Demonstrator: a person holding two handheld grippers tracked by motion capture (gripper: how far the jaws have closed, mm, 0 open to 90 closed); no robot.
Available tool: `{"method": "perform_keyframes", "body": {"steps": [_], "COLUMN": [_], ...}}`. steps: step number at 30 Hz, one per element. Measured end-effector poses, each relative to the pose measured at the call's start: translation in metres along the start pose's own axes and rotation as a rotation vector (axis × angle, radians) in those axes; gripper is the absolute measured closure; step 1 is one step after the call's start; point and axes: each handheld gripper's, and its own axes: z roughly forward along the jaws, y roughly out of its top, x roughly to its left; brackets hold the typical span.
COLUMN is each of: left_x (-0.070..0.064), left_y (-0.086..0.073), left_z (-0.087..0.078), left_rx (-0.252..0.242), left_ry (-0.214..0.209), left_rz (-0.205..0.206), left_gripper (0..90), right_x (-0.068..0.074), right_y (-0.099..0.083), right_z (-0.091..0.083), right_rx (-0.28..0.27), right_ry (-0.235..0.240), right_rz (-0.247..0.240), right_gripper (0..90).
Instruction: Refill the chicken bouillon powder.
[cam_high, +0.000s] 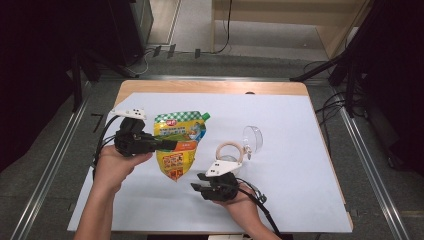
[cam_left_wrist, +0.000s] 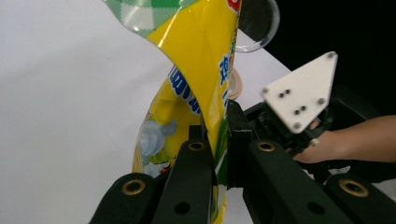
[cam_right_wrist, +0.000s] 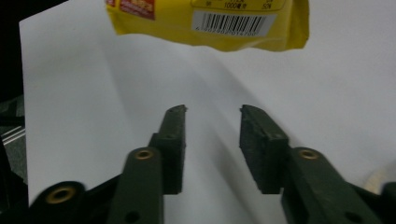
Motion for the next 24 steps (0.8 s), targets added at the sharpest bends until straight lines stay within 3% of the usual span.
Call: {"method": "perform_keyframes", "body": {"steps": [3, 8, 14, 16, 18, 20, 24], "left_x": [-0.007, -0.02, -0.034, -0.034, -0.034, -0.033, -0.03], "left_y": [0.002, 0.003, 0.004, 0.004, 0.003, 0.002, 0.0], "left_z": [0.001, 0.002, 0.001, 0.002, 0.002, 0.003, 0.007], "left_rx": [0.008, 0.022, 0.043, 0.054, 0.051, 0.055, 0.047], "left_ry": [-0.016, -0.057, -0.107, -0.123, -0.122, -0.116, -0.103], "left_rz": [0.017, 0.028, 0.03, 0.006, -0.005, -0.018, -0.04], "left_gripper": [90.0, 90.0, 90.0, 90.0, 90.0, 90.0, 90.0], "right_x": [0.0, -0.002, -0.005, -0.003, 0.0, 0.005, 0.01], "right_y": [0.0, -0.004, -0.005, -0.004, -0.002, -0.002, -0.001], "right_z": [0.005, 0.006, 0.004, 0.002, 0.001, 0.001, 0.005], "right_rx": [-0.007, -0.03, -0.067, -0.108, -0.106, -0.134, -0.088], "right_ry": [-0.007, -0.039, -0.068, -0.088, -0.118, -0.093, -0.058], "right_rz": [0.01, 0.015, 0.022, -0.015, -0.065, -0.096, -0.099], "right_gripper": [72.8, 78.9, 79.3, 77.2, 76.1, 71.1, 71.1]}}
